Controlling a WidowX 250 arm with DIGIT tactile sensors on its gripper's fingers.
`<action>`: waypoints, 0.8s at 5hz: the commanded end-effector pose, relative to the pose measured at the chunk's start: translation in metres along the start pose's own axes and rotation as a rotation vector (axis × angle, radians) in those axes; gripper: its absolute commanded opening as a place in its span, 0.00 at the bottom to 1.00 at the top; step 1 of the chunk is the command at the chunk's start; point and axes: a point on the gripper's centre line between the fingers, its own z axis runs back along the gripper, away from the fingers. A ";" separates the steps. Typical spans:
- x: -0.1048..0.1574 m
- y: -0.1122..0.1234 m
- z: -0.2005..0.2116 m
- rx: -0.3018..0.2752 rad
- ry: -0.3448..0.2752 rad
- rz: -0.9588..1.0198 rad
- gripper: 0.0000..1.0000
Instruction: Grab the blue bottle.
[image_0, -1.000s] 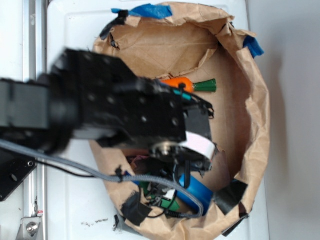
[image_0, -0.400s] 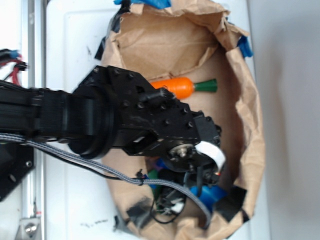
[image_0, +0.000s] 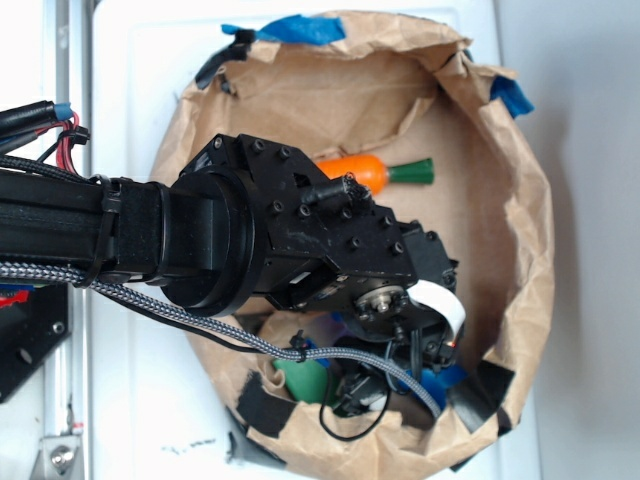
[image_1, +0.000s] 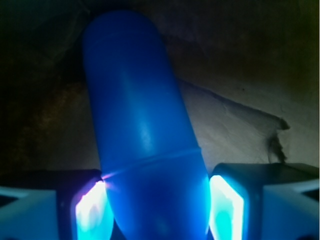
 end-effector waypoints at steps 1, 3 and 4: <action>-0.006 0.023 0.067 0.215 -0.075 0.113 0.00; -0.023 0.022 0.136 0.302 0.074 0.384 0.00; -0.027 0.018 0.146 0.270 0.129 0.425 0.00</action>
